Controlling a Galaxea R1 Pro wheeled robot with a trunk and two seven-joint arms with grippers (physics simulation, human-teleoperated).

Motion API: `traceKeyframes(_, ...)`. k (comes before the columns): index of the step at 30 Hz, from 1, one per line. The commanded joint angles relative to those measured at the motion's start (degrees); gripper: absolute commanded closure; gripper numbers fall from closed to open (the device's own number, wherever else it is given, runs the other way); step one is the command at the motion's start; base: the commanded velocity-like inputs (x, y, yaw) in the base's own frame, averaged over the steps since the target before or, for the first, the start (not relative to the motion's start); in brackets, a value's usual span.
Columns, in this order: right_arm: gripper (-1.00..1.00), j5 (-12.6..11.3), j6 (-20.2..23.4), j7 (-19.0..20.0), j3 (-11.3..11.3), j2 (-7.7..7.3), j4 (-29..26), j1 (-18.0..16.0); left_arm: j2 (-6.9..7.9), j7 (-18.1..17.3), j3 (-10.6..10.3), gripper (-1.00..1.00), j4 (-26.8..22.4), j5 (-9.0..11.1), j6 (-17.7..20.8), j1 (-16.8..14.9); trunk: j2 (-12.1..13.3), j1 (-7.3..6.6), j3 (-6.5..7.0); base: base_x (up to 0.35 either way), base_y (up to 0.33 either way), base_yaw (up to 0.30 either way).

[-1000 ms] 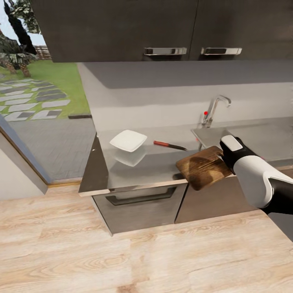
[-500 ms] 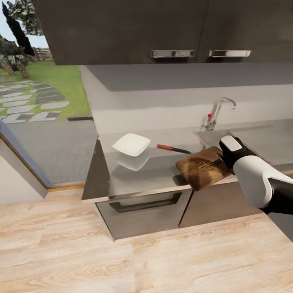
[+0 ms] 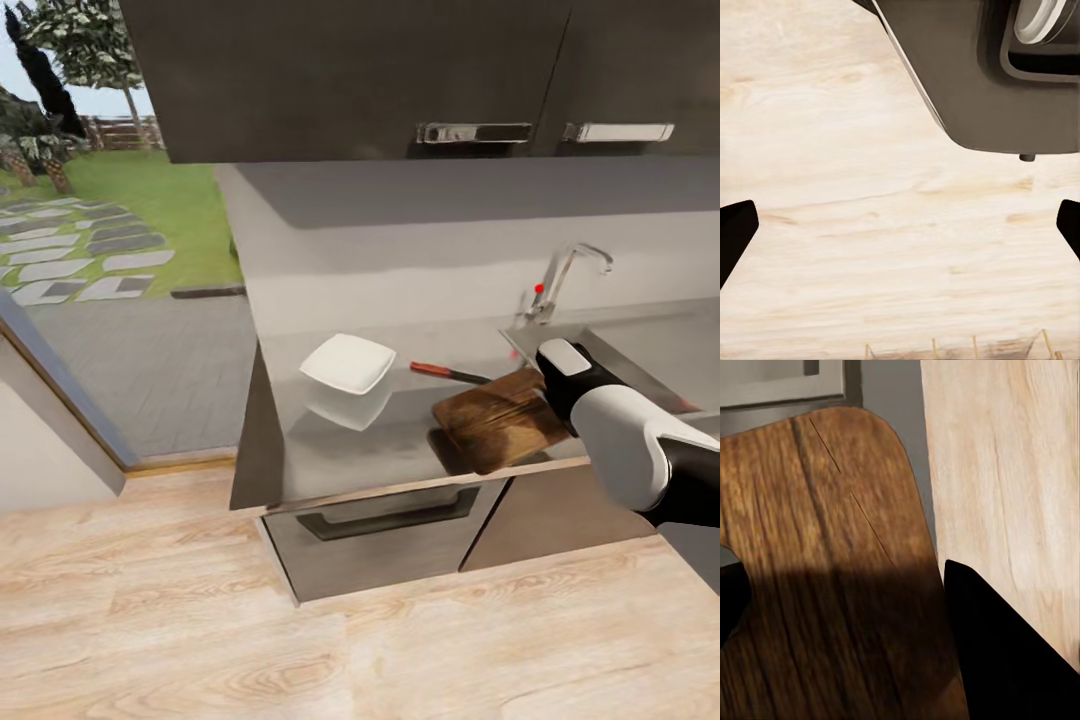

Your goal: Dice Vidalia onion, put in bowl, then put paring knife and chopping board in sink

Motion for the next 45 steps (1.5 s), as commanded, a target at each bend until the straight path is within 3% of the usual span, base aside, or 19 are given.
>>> traceKeyframes(1,1.00,-0.5,0.0,-0.5,0.3,-0.03,0.0,0.0,0.00,-0.1,0.0,-1.00,-0.1,0.0,-0.1,0.0,-0.1,0.03,-0.07,0.045,0.121,0.000)
traceKeyframes(15,1.00,-0.5,-5.7,-2.1,0.3,-0.92,1.8,0.0,0.04,-0.1,0.0,-1.00,-0.2,-0.1,-0.1,0.0,-0.1,0.03,-0.07,0.007,0.042,0.000)
traceKeyframes(21,1.00,-0.5,-10.9,-1.8,0.3,-1.10,4.0,0.0,0.07,-0.1,0.0,-1.00,-0.3,-0.3,0.0,0.0,-0.1,0.03,-0.07,0.000,0.000,0.000)
traceKeyframes(34,1.00,-0.9,-12.1,-1.3,0.3,-2.85,5.1,0.0,0.01,-0.1,0.0,-1.00,-0.3,-0.3,0.0,0.0,-0.1,0.03,-0.07,0.003,0.000,0.000)
traceKeyframes(45,1.00,-0.9,-12.1,-0.1,0.3,-3.03,5.2,0.0,0.08,-0.1,0.0,-1.00,-0.3,-0.3,0.0,0.0,-0.1,0.03,-0.07,0.138,0.085,0.000)
